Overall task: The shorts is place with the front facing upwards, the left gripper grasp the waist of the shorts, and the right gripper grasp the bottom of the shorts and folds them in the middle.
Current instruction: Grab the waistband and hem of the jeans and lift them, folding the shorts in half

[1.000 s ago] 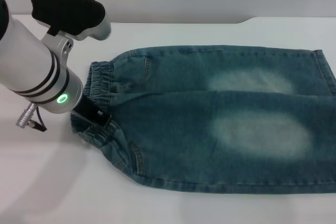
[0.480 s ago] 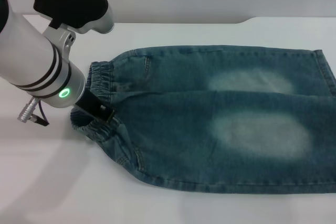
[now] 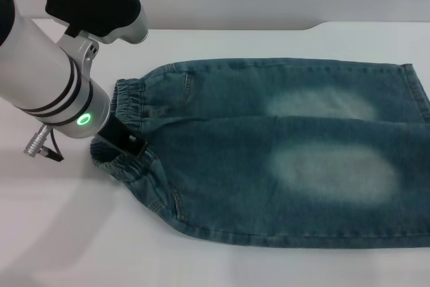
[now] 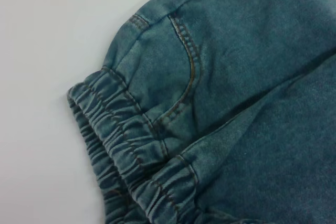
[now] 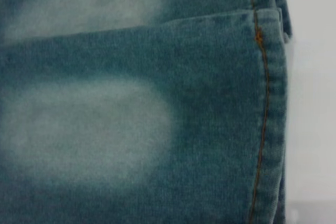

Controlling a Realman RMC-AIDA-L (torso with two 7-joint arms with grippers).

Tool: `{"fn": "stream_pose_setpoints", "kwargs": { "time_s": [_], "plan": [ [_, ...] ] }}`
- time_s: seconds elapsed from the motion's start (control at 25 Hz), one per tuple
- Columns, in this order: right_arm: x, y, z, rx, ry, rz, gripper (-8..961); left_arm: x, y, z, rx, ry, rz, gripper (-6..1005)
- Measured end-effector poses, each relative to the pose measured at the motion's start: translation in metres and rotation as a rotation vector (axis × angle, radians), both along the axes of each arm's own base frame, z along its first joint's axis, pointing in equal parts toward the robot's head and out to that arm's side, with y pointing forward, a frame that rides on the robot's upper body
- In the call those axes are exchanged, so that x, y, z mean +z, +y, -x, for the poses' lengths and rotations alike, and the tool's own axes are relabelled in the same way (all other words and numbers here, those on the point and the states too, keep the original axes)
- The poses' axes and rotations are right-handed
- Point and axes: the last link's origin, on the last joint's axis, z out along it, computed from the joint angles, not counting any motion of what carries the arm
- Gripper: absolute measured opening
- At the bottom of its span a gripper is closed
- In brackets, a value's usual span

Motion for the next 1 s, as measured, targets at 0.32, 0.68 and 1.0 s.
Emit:
{"fn": "stream_pose_setpoints", "kwargs": {
  "time_s": [0.32,0.68,1.0],
  "plan": [
    [-0.006,0.002,-0.005,-0.009,0.013,0.006,606,-0.001,0.000,0.000,-0.002,0.000,0.001,35],
    [-0.006,0.006,-0.003,0.007,0.011,0.008,603,-0.001,0.000,0.000,-0.002,0.001,0.003,35],
    [-0.014,0.006,-0.006,-0.009,0.031,0.032,595,-0.002,0.000,-0.001,-0.003,-0.002,0.003,35]
  ]
}}
